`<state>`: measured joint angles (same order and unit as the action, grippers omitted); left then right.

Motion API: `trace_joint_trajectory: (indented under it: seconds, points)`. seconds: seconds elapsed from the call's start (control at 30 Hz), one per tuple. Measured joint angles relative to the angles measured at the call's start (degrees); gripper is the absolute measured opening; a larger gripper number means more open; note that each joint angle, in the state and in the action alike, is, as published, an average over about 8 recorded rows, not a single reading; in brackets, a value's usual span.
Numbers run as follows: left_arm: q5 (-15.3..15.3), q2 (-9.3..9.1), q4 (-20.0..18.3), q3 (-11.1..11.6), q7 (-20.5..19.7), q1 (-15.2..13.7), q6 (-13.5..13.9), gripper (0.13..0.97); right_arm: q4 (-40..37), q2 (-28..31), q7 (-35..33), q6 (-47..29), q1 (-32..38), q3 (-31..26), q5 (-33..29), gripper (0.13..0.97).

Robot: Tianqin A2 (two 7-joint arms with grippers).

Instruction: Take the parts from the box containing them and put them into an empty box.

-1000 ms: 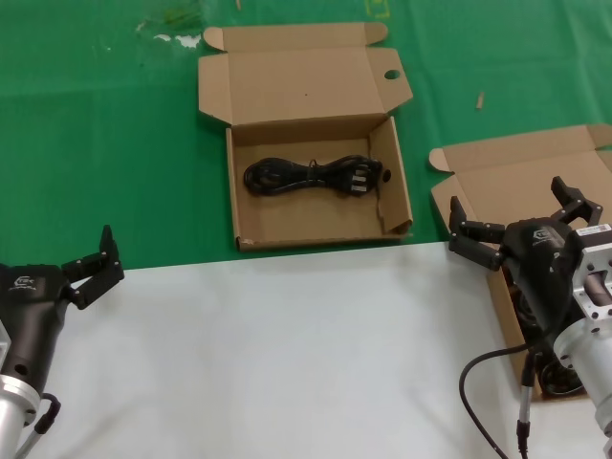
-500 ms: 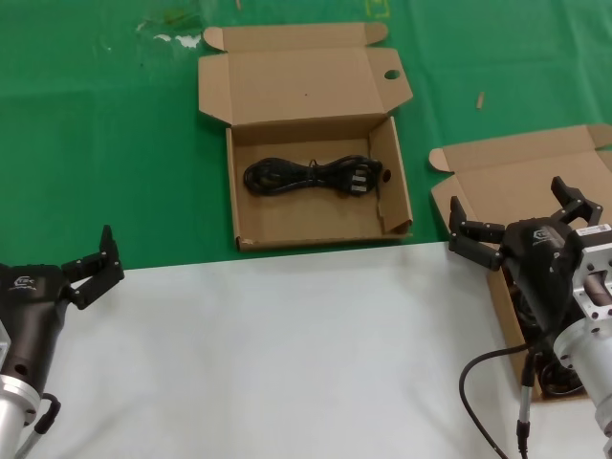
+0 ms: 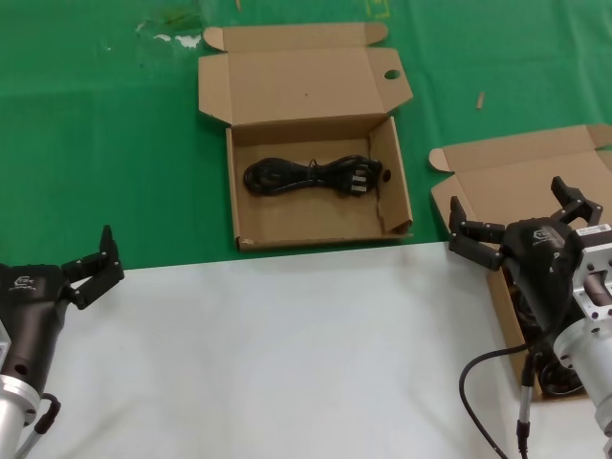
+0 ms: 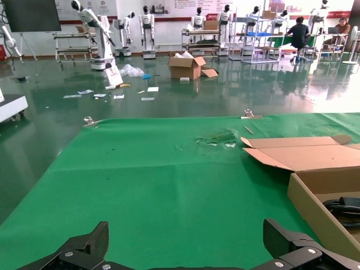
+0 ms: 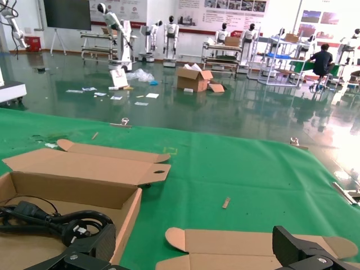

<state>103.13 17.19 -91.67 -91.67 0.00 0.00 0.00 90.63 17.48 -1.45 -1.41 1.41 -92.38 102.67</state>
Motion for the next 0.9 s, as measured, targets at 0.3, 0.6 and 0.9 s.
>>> trace_joint_trajectory:
  seconds: [0.3, 0.6, 0.9]
  points:
    - [0.0, 0.00, 0.0, 0.0, 0.0, 0.0, 0.0, 0.966, 0.0, 0.0, 0.0, 0.0, 0.0, 0.0, 0.0, 0.966]
    - [0.0, 0.00, 0.0, 0.0, 0.0, 0.0, 0.0, 0.966, 0.0, 0.0, 0.0, 0.0, 0.0, 0.0, 0.0, 0.966]
    - [0.0, 0.00, 0.0, 0.0, 0.0, 0.0, 0.0, 0.966, 0.0, 0.0, 0.0, 0.0, 0.0, 0.0, 0.0, 0.966]
